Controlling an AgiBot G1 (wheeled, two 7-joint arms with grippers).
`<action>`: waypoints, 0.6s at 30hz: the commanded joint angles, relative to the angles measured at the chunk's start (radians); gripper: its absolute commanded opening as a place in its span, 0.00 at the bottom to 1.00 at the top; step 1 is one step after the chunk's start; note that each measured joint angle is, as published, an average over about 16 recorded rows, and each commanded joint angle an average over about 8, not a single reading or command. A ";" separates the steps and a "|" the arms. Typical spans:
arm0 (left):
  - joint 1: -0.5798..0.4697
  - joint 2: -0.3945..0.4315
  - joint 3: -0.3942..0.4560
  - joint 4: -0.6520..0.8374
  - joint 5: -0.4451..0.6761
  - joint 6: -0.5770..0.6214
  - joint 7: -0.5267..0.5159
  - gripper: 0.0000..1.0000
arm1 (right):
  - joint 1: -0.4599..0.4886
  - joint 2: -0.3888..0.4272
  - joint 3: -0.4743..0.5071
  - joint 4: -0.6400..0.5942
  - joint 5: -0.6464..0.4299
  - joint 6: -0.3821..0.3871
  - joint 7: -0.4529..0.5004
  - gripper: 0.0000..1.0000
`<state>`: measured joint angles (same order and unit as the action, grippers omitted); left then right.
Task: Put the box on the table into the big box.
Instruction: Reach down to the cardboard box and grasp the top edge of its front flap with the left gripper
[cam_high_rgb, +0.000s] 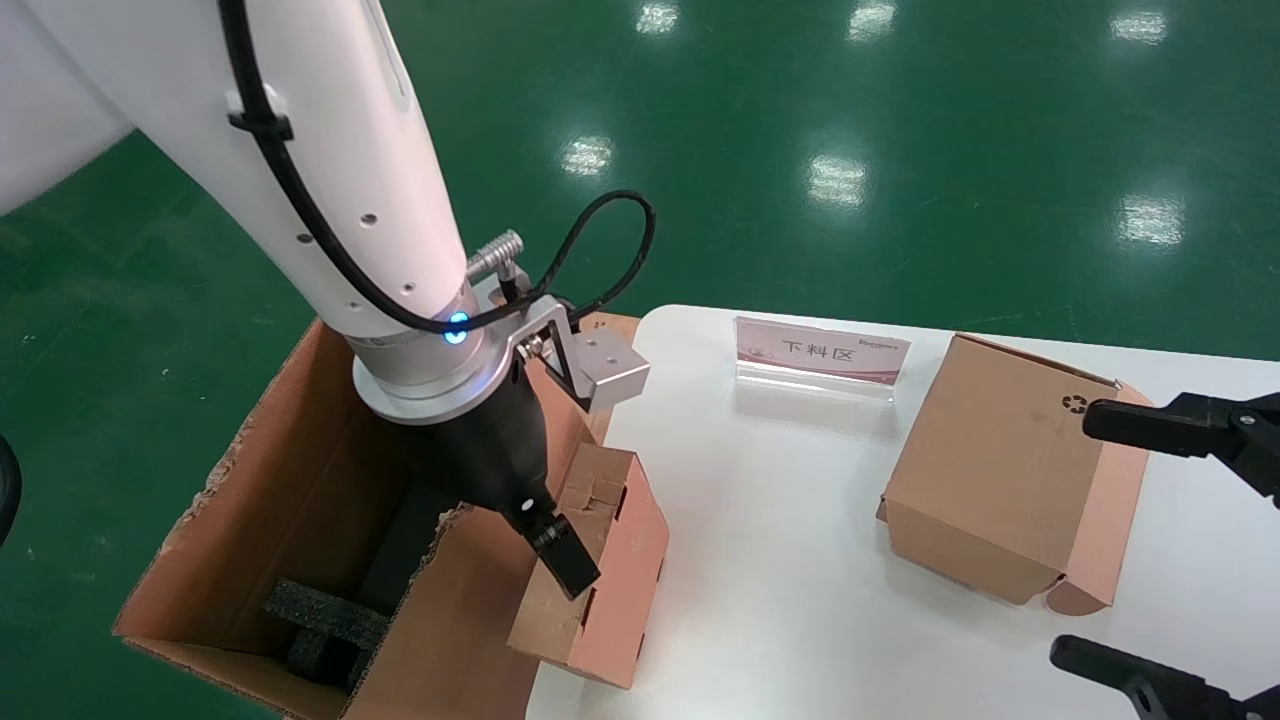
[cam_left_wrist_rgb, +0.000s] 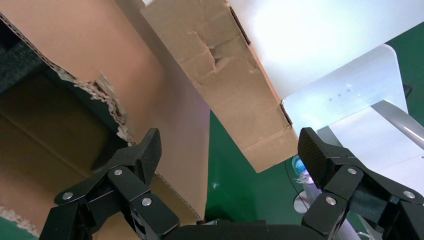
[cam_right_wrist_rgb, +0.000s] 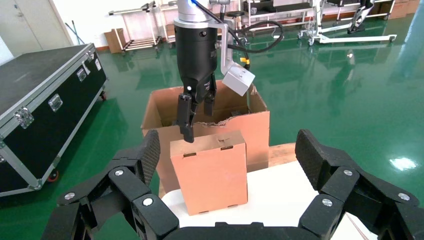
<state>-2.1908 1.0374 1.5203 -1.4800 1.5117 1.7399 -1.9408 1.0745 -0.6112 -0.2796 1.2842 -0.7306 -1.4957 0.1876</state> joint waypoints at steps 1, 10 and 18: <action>0.002 0.005 0.007 0.000 -0.003 0.000 -0.009 1.00 | 0.000 0.000 0.000 0.000 0.000 0.000 0.000 1.00; 0.008 0.019 0.029 0.000 -0.027 -0.002 -0.042 1.00 | 0.000 0.000 0.000 0.000 0.000 0.000 0.000 1.00; 0.032 0.027 0.045 0.003 -0.032 -0.021 -0.066 1.00 | 0.000 0.000 0.000 0.000 0.000 0.000 0.000 1.00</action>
<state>-2.1598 1.0647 1.5637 -1.4753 1.4816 1.7185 -2.0075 1.0745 -0.6112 -0.2796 1.2842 -0.7306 -1.4957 0.1876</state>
